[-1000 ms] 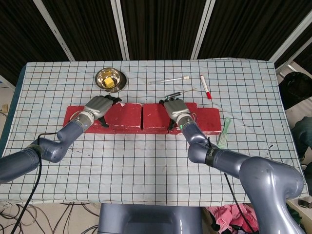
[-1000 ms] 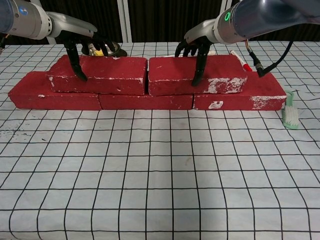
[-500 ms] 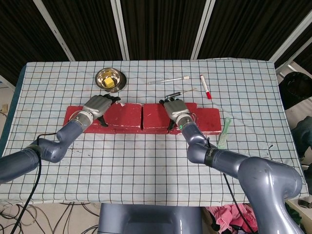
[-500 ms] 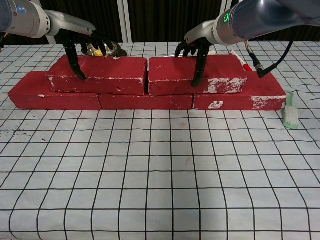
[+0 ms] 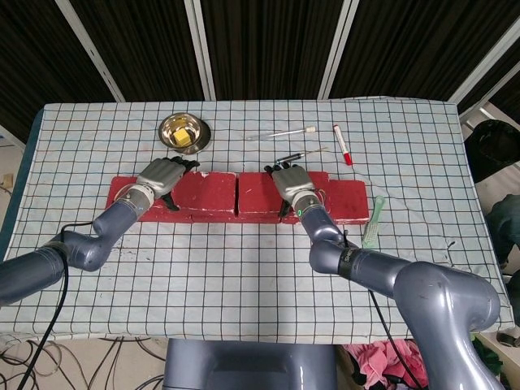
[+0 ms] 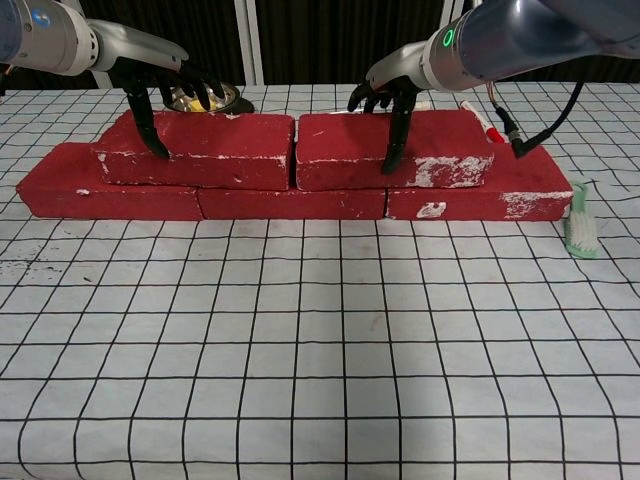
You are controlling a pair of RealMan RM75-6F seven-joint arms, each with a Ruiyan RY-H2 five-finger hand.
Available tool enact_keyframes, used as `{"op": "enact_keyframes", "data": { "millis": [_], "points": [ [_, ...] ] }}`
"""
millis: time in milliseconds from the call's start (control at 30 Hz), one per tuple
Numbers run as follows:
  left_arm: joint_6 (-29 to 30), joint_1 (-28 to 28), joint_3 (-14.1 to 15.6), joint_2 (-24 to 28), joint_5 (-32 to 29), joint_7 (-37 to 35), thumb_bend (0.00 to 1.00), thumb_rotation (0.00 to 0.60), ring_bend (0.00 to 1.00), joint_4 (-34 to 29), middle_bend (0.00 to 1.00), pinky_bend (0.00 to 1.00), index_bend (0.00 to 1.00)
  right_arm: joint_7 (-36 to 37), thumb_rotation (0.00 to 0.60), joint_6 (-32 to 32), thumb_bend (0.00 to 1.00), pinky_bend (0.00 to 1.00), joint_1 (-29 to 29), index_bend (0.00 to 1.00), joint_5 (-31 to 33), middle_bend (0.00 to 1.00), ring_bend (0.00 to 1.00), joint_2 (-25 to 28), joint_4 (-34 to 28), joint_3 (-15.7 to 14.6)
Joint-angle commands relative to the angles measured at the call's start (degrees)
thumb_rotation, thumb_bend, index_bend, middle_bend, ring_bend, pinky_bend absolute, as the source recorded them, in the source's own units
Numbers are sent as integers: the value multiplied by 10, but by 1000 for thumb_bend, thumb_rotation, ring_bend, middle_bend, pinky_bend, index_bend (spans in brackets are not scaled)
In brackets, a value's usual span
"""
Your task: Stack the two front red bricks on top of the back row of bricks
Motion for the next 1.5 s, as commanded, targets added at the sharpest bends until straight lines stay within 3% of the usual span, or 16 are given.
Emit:
{"op": "enact_keyframes", "data": {
  "millis": [33, 1500],
  "points": [
    [0, 0, 1, 0, -2, 1, 0, 600, 67, 0, 134, 175, 90, -3, 600, 1, 0, 115, 0, 42, 3, 60, 16, 0, 0, 0],
    [6, -6, 17, 2, -40, 22, 0, 600, 67, -4, 134, 173, 83, -22, 600, 23, 0, 114, -14, 25, -11, 46, 1, 19, -40, 26]
  ]
}}
